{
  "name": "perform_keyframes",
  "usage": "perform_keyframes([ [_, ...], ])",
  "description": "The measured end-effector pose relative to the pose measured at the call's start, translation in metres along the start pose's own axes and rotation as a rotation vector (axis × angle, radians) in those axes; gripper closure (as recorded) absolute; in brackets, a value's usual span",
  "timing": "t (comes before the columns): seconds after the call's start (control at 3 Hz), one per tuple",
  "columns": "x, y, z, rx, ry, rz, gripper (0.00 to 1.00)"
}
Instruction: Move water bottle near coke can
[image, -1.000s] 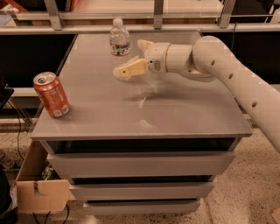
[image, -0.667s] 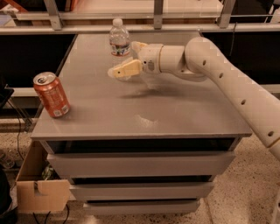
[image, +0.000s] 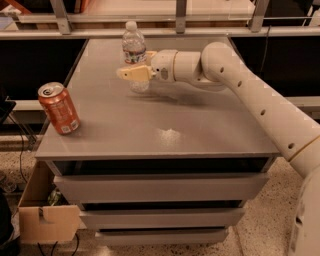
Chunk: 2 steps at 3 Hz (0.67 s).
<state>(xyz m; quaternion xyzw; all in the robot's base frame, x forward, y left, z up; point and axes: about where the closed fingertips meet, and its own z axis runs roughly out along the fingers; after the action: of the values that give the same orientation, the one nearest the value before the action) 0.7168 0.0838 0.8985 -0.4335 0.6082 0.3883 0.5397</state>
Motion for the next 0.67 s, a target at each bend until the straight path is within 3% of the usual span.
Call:
perform_keyframes([
  [0.67, -0.0079, 0.0019, 0.0032, -0.063, -0.027, -0.005, 0.85],
])
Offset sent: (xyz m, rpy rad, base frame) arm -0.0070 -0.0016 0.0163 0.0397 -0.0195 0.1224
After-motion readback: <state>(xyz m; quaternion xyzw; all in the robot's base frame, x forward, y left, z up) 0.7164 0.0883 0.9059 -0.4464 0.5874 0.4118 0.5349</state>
